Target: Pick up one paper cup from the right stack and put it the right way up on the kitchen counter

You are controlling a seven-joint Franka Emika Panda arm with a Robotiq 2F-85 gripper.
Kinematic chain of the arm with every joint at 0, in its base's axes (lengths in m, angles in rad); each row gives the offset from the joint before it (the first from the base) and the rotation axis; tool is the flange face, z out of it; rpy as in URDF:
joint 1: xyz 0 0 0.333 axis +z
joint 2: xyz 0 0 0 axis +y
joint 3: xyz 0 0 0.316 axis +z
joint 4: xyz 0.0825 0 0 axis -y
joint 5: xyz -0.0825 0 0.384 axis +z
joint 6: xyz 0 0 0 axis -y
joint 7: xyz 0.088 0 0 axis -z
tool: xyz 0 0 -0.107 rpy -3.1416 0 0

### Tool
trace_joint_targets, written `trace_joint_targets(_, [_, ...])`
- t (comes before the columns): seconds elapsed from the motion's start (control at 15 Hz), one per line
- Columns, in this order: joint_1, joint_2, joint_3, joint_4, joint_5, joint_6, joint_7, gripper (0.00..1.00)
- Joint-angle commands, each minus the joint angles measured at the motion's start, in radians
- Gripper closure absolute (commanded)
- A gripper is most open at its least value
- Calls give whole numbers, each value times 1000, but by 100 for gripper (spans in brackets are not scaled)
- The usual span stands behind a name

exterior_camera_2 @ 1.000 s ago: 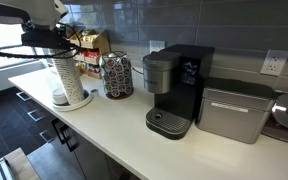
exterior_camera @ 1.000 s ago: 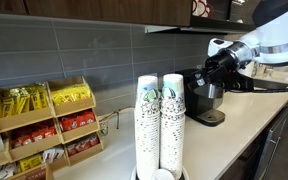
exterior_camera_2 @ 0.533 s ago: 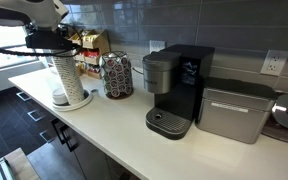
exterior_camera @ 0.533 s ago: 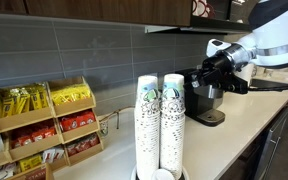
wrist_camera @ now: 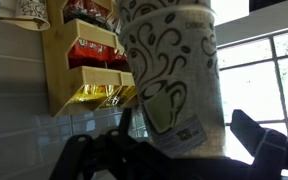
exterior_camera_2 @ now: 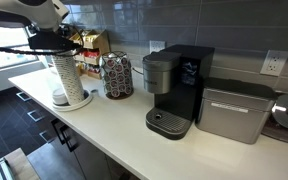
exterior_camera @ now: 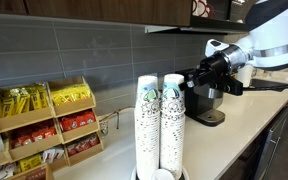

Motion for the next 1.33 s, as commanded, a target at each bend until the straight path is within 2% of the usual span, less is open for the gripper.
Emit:
trace_joint_targets(0.0, [-11,-4,16,-13,60,27,-62,27])
trace_joint_targets(0.13, [-14,-4,18,-14,76,32,-75,30])
trace_joint_targets(0.27, [-17,-5,19,-13,89,34,-87,47])
trace_joint_targets(0.4, [-19,-10,18,-9,102,31,-92,58])
trace_joint_targets(0.67, [-24,-21,19,7,125,24,-92,58])
trace_joint_targets(1.2, [-40,-18,23,12,88,-4,-54,57])
trace_joint_targets(1.27, [-40,-16,24,10,87,-7,-52,39])
